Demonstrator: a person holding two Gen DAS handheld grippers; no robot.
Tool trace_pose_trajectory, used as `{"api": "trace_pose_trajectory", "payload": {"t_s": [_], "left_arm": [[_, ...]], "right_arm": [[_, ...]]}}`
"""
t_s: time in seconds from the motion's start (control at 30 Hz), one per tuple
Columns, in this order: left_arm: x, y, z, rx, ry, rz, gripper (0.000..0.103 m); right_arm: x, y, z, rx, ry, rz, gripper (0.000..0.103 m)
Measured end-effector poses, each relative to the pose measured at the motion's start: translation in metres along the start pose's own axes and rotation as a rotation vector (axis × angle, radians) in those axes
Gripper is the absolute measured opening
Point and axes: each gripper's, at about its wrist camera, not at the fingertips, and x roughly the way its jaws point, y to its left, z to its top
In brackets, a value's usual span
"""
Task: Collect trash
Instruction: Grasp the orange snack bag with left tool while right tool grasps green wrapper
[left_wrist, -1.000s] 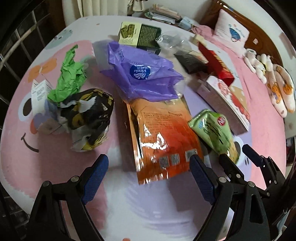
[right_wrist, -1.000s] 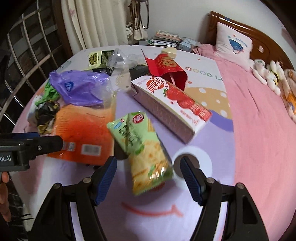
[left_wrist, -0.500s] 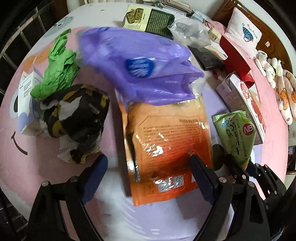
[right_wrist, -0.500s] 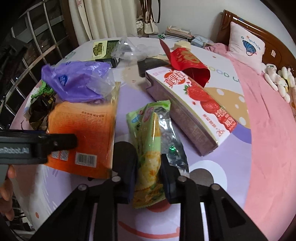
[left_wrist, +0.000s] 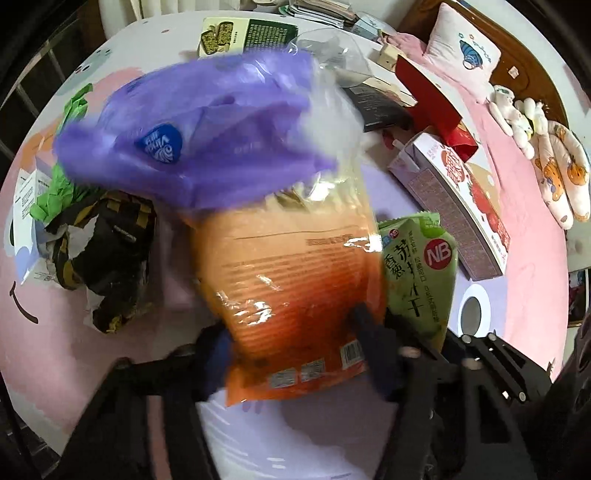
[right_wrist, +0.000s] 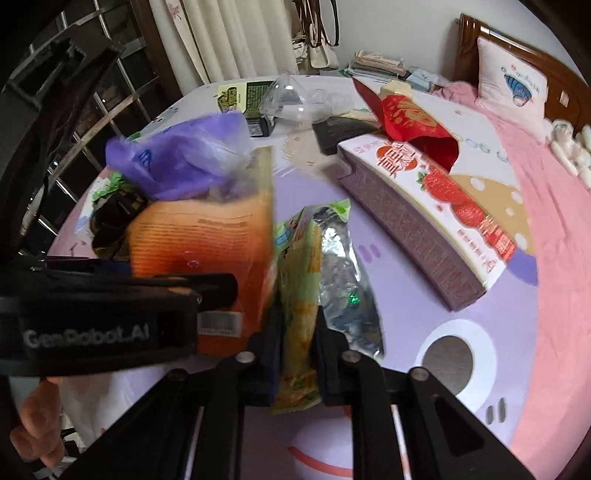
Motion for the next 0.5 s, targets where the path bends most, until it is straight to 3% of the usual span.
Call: {"api": "trace_pose_trajectory", "payload": {"t_s": [0.03, 0.1, 0.13, 0.23, 0.5], "left_arm": [[-0.001, -0.001, 0.0, 0.002, -0.004, 0.001, 0.044], [-0.007, 0.005, -0.003, 0.008, -0.015, 0.012, 0.021], [-0.007, 0.006, -0.003, 0.014, -0.013, 0.013, 0.015], [-0.016, 0.007, -0.007, 0.035, -0.023, 0.016, 0.008], [-0.054, 0.005, -0.038, 0.1, -0.059, 0.02, 0.005]], "right_arm": [[-0.001, -0.001, -0.001, 0.005, 0.001, 0.001, 0.011], [-0.002, -0.002, -0.002, 0.015, 0.002, -0.004, 0.011], [-0.002, -0.002, -0.003, 0.021, 0.003, -0.003, 0.011], [-0.005, -0.003, -0.007, 0.043, 0.009, 0.005, 0.01], [-0.035, 0.0, -0.024, 0.112, -0.015, 0.019, 0.01]]}}
